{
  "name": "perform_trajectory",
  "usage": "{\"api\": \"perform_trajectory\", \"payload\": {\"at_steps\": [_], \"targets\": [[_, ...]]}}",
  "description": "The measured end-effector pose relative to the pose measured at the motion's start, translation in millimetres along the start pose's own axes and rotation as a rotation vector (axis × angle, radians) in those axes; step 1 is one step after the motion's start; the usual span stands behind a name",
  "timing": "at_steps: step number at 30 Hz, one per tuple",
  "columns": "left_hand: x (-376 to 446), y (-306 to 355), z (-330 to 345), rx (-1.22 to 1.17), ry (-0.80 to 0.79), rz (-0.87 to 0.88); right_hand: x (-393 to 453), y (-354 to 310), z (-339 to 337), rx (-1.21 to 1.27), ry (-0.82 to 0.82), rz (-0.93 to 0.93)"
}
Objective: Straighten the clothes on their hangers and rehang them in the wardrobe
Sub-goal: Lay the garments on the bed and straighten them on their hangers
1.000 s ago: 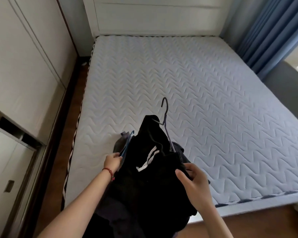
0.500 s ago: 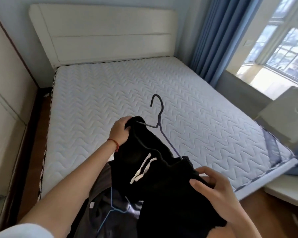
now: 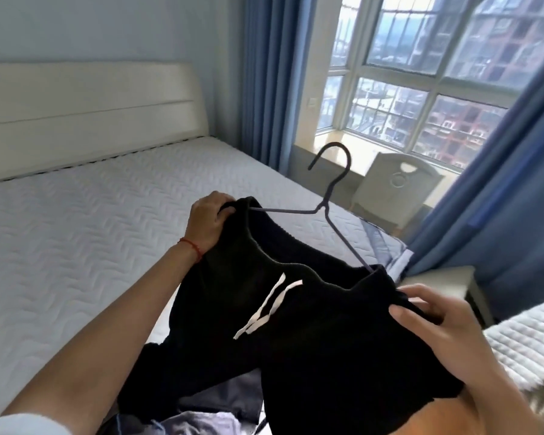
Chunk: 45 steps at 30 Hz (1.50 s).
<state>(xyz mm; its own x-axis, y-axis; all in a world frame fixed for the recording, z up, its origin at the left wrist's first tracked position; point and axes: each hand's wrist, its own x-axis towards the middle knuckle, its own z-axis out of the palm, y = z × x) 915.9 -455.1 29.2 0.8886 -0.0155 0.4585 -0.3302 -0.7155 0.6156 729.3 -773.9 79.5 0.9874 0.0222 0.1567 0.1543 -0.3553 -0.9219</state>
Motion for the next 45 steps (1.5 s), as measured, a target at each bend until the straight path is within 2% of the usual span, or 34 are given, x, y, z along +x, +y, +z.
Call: {"api": "perform_trajectory", "payload": {"at_steps": [5,11,14,18,25,34,45], "targets": [[7,93,46,0.019,-0.022,0.135,-32,13,-95,-0.188,0.168,-0.054],[-2,214,96,0.045,0.090,0.350,-67,33,-211,-0.250,0.402,-0.071],[-8,258,119,0.057,0.143,0.388,-68,52,-263,-0.382,0.497,-0.074],[-15,284,143,0.047,0.178,0.388,-53,78,-305,-0.456,0.600,-0.056],[11,279,188,0.061,0.218,0.327,23,106,-325,-0.510,0.603,-0.084],[120,220,277,0.064,0.154,0.152,189,172,-343,-0.511,0.491,-0.044],[222,179,361,0.062,0.146,0.091,357,230,-365,-0.496,0.460,-0.067]]}}
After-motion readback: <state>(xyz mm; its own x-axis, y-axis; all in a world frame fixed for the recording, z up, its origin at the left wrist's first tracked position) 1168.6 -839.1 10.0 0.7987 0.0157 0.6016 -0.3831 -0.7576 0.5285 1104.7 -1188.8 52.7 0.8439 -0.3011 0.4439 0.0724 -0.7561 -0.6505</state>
